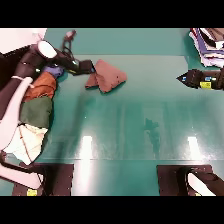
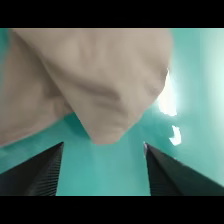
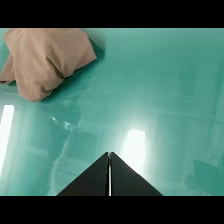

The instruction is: Fold the shirts.

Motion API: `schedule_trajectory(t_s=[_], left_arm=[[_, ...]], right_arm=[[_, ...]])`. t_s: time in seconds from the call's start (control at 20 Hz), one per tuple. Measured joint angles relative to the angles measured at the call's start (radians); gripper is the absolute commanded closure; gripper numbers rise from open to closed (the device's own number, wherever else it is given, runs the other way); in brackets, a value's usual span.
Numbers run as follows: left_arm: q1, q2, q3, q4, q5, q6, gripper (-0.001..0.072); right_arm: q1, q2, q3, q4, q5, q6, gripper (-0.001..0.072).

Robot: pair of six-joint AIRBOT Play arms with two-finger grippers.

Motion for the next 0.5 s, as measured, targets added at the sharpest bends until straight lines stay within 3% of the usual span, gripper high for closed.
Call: schedule_trajectory(t_s=[0.25,0.35,0.4,0.5], left_arm=[[-0.001,-0.174,0.0,-0.175,0.036,0.003,0.0125],[-0.002,-0.2,0.002,-0.22,0.061,0.005,0.059],[-0.002,-0.207,0.006,-0.237,0.069,0.007,0.0682],[-0.003,-0.216,0.026,-0.256,0.066,0.024,0.0684]], right_arm=[[0.0,0.0,0.0,0.0,-0.003,0.0,0.0695],[0.0,0.0,0.0,0.001,-0.003,0.0,0.0695],[0.0,0.0,0.0,0.001,-0.004,0.0,0.0695],[0.0,0.004,0.0,0.001,-0.004,0.0,0.0696]])
